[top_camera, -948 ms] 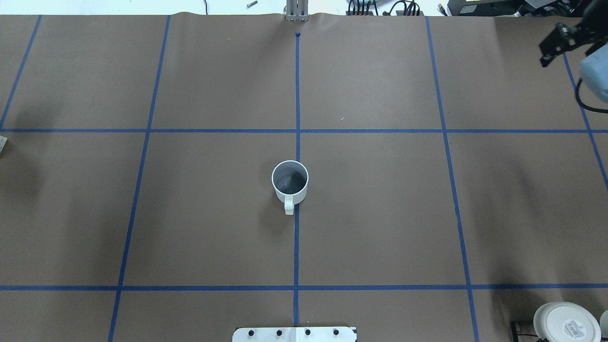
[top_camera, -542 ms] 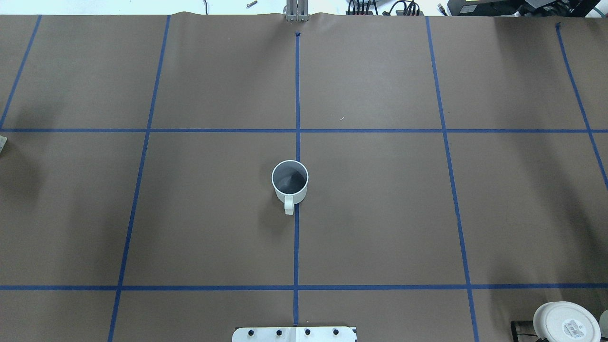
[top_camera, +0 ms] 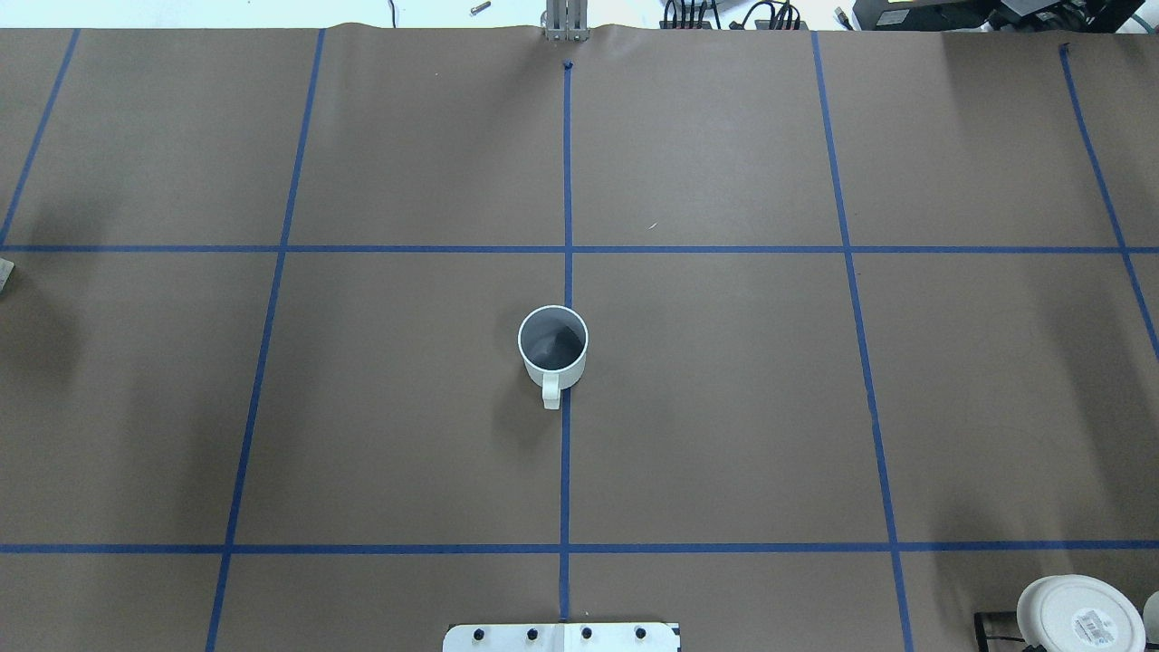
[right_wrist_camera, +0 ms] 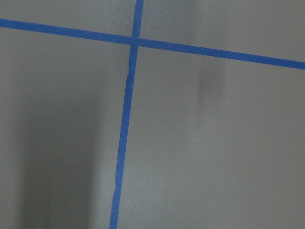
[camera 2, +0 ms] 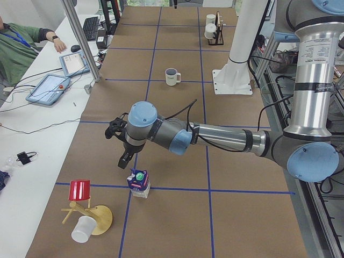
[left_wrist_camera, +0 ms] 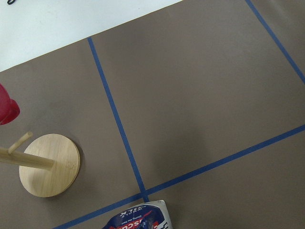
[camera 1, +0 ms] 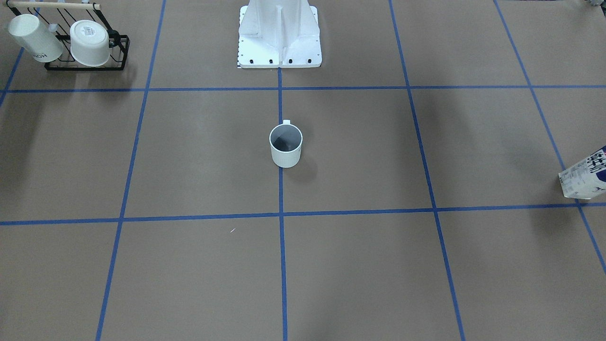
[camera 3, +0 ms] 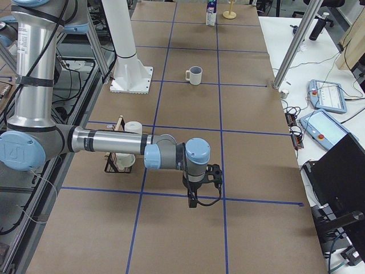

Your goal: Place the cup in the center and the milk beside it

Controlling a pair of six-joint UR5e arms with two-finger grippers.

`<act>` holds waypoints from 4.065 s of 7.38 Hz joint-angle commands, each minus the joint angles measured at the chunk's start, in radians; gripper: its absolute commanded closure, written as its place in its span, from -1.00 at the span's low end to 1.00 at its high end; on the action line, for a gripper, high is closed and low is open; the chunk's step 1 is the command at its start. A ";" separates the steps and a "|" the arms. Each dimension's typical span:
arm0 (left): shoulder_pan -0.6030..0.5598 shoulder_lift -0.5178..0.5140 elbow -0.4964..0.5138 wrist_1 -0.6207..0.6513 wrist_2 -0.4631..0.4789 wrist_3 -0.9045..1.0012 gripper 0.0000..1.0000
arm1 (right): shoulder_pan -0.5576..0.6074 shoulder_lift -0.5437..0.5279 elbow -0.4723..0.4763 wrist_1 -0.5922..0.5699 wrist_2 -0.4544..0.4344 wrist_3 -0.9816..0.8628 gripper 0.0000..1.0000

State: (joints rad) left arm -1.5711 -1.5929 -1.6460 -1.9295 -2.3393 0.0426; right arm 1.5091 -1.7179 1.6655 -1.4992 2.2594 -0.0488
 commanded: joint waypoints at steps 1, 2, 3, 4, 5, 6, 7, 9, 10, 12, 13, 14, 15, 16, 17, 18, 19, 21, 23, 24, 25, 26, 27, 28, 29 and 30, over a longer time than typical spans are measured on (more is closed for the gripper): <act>0.005 -0.013 0.113 -0.064 0.000 -0.006 -0.96 | 0.000 -0.002 -0.003 0.005 0.011 0.003 -1.00; 0.016 -0.012 0.151 -0.094 0.003 -0.004 -0.96 | 0.000 -0.005 -0.007 0.005 0.008 0.000 -1.00; 0.028 -0.015 0.197 -0.142 0.008 -0.007 -0.96 | 0.000 -0.003 -0.010 0.005 0.008 -0.002 -1.00; 0.054 -0.016 0.219 -0.172 0.009 -0.012 -0.96 | 0.000 -0.003 -0.010 0.005 0.008 0.001 -1.00; 0.069 -0.012 0.216 -0.175 0.008 -0.041 -0.96 | 0.000 -0.003 -0.012 0.005 0.008 0.004 -1.00; 0.091 -0.006 0.219 -0.201 0.009 -0.070 -0.96 | 0.000 -0.003 -0.013 0.005 0.008 0.004 -1.00; 0.100 -0.004 0.219 -0.204 0.009 -0.079 -0.96 | 0.000 -0.002 -0.013 0.005 0.008 0.004 -1.00; 0.105 0.004 0.225 -0.219 0.012 -0.073 0.02 | 0.000 -0.002 -0.013 0.007 0.006 0.006 -1.00; 0.111 0.017 0.241 -0.251 0.012 -0.075 0.58 | 0.000 -0.002 -0.015 0.007 0.006 0.006 -1.00; 0.111 0.033 0.235 -0.256 0.012 -0.075 1.00 | 0.000 -0.002 -0.015 0.007 0.006 0.006 -1.00; 0.111 0.033 0.232 -0.256 0.012 -0.076 1.00 | 0.000 0.000 -0.015 0.007 0.006 0.006 -1.00; 0.109 0.033 0.226 -0.256 0.012 -0.078 1.00 | 0.000 0.000 -0.015 0.007 0.006 0.006 -1.00; 0.109 0.033 0.201 -0.252 0.002 -0.081 1.00 | 0.000 0.000 -0.015 0.007 0.006 0.006 -1.00; 0.109 0.033 0.175 -0.237 0.001 -0.082 1.00 | 0.000 0.000 -0.015 0.007 0.006 0.006 -1.00; 0.108 0.018 0.169 -0.209 0.000 -0.082 1.00 | -0.001 0.000 -0.015 0.007 0.006 0.004 -1.00; 0.108 0.010 0.138 -0.168 -0.015 -0.082 1.00 | -0.001 -0.002 -0.018 0.007 0.006 0.003 -1.00; 0.108 0.007 0.062 -0.082 -0.021 -0.085 1.00 | -0.001 0.000 -0.020 0.007 0.006 0.003 -1.00; 0.112 -0.007 -0.143 0.090 -0.017 -0.229 1.00 | -0.001 -0.002 -0.023 0.007 0.006 0.001 -1.00; 0.239 -0.051 -0.246 0.106 -0.014 -0.481 1.00 | -0.001 -0.002 -0.023 0.007 0.006 0.001 -1.00; 0.312 -0.091 -0.276 0.106 -0.006 -0.624 1.00 | -0.001 -0.002 -0.023 0.007 0.006 0.000 -1.00; 0.386 -0.140 -0.287 0.107 0.039 -0.736 1.00 | -0.001 -0.002 -0.023 0.007 0.006 0.000 -1.00; 0.483 -0.204 -0.287 0.127 0.110 -0.859 1.00 | -0.001 -0.003 -0.026 0.007 0.006 0.000 -1.00; 0.579 -0.307 -0.290 0.218 0.180 -0.956 1.00 | -0.001 -0.003 -0.027 0.007 0.006 0.000 -1.00; 0.664 -0.406 -0.296 0.344 0.266 -1.008 1.00 | -0.001 -0.003 -0.029 0.007 0.006 0.000 -1.00; 0.748 -0.499 -0.295 0.450 0.323 -1.068 1.00 | -0.001 -0.003 -0.030 0.007 0.006 0.000 -1.00; 0.832 -0.568 -0.285 0.502 0.380 -1.148 1.00 | -0.001 -0.003 -0.030 0.007 0.006 0.000 -1.00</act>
State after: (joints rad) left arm -0.8472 -2.0593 -1.9376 -1.5224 -2.0364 -1.0120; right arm 1.5079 -1.7211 1.6361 -1.4926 2.2657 -0.0491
